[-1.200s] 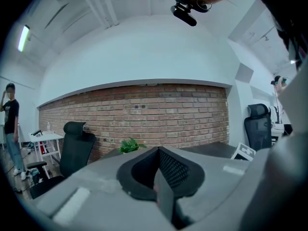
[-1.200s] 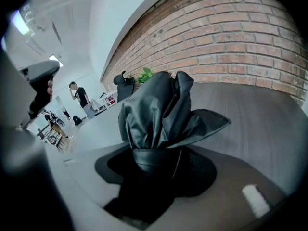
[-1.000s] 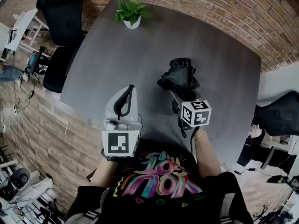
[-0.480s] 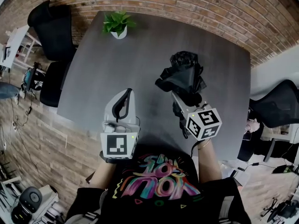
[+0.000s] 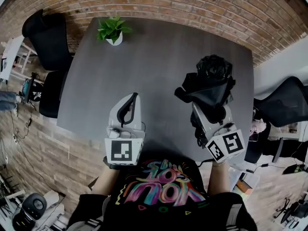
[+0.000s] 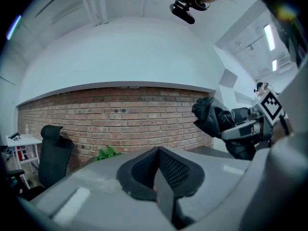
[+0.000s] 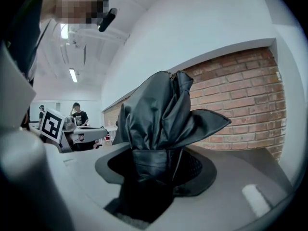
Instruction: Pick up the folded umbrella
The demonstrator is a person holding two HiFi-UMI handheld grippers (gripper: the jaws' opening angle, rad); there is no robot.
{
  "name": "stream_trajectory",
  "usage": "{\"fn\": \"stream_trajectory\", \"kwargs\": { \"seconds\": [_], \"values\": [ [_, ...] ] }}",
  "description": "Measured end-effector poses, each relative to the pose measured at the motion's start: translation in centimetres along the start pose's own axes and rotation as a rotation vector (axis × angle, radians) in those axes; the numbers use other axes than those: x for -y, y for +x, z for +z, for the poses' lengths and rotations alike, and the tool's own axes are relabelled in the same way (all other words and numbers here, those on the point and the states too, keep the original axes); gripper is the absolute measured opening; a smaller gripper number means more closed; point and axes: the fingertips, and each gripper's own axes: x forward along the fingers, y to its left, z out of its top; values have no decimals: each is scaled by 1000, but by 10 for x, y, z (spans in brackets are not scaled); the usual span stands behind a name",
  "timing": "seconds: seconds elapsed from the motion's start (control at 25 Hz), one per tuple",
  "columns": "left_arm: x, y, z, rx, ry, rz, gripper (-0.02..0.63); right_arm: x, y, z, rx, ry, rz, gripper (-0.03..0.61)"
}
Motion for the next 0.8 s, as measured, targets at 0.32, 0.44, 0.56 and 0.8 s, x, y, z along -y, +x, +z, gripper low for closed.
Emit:
{"fn": "stream_trajectory", "kwargs": {
  "seconds": [0.32, 0.44, 0.56, 0.8],
  "values": [
    [8, 4, 2, -2, -5, -11, 1, 19, -46, 19, 83, -81, -91, 238],
    [6, 5, 1, -3, -2, -11, 0, 22, -52, 18, 88, -87, -119, 238],
    [5, 4, 0, -6, -1, -8, 2, 23, -56, 16, 88, -86, -136, 238],
    [3, 4, -1, -9, -8, 1, 0, 21, -53, 12, 94, -82, -135, 238]
  ]
}}
